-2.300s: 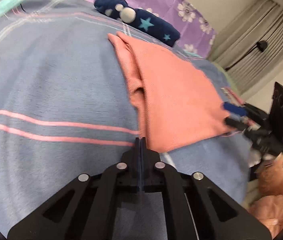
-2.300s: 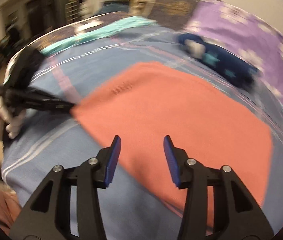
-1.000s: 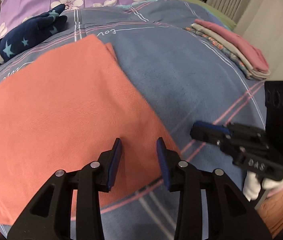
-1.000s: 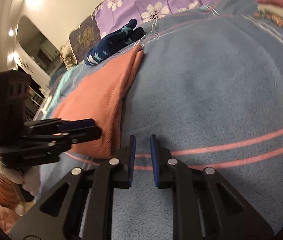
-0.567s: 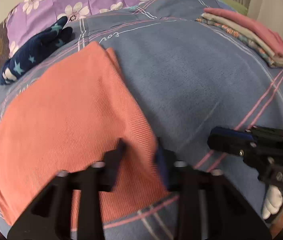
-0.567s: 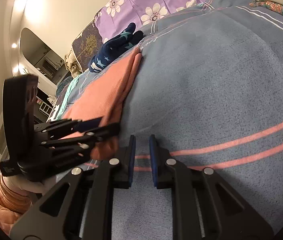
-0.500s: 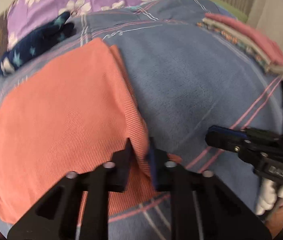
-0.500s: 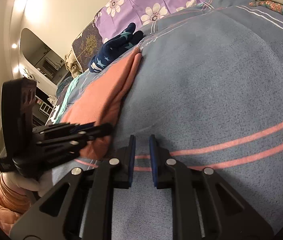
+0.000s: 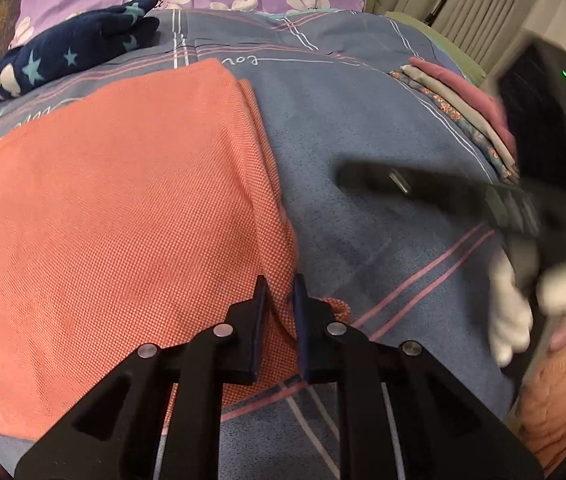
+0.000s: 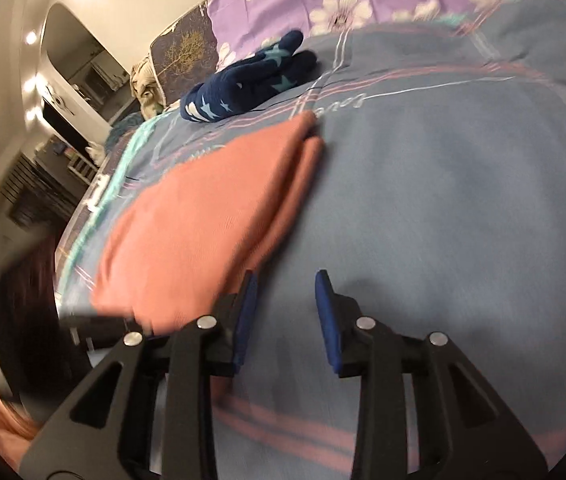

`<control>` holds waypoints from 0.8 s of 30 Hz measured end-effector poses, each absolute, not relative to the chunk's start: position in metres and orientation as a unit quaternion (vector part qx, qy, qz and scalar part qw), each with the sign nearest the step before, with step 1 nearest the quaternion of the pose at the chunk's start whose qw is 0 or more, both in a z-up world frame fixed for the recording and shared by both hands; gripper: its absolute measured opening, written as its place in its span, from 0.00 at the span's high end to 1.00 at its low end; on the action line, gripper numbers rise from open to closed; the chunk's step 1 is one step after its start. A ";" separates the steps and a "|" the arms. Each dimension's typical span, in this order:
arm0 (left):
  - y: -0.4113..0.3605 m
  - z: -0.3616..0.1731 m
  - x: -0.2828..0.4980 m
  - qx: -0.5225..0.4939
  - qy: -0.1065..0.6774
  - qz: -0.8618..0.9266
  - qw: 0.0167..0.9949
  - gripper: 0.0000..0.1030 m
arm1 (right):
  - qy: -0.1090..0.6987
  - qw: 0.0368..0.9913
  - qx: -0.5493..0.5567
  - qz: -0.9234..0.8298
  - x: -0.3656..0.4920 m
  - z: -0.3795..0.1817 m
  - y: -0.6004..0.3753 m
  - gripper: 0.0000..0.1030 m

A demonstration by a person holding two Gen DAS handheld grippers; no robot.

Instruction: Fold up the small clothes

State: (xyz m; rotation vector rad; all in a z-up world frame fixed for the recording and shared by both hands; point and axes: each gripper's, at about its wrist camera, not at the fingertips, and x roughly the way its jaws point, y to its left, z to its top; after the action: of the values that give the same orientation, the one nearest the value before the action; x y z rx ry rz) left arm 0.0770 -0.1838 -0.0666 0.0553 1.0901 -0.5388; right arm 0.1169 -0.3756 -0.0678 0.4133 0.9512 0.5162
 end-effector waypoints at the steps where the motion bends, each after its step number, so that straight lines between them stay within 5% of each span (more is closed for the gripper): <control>1: -0.182 -0.066 0.077 0.023 0.511 -0.254 0.821 0.86 | 0.454 0.830 0.206 0.248 0.130 -0.071 -0.375 0.69; 11: -0.161 -0.069 0.085 -0.024 0.522 -0.277 0.807 0.86 | 0.480 0.801 0.270 0.236 0.208 -0.093 -0.361 0.69; 12: -0.161 -0.070 0.085 -0.025 0.522 -0.281 0.805 0.86 | 0.480 0.799 0.273 0.238 0.212 -0.094 -0.359 0.74; 13: -0.162 -0.071 0.085 -0.026 0.523 -0.287 0.802 0.86 | 0.479 0.798 0.278 0.238 0.216 -0.095 -0.356 0.96; 16: -0.169 -0.073 0.082 -0.015 0.521 -0.320 0.791 0.95 | 0.446 0.802 0.313 0.245 0.216 -0.085 -0.363 0.97; 24: -0.196 -0.084 0.072 0.035 0.508 -0.346 0.788 0.96 | 0.450 0.814 0.303 0.207 0.232 -0.103 -0.370 0.97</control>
State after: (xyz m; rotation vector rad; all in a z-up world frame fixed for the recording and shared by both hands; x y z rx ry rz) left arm 0.0715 -0.1957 -0.0836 0.0747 1.0949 -0.7462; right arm 0.2318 -0.3703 -0.1029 0.6466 0.9592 0.4423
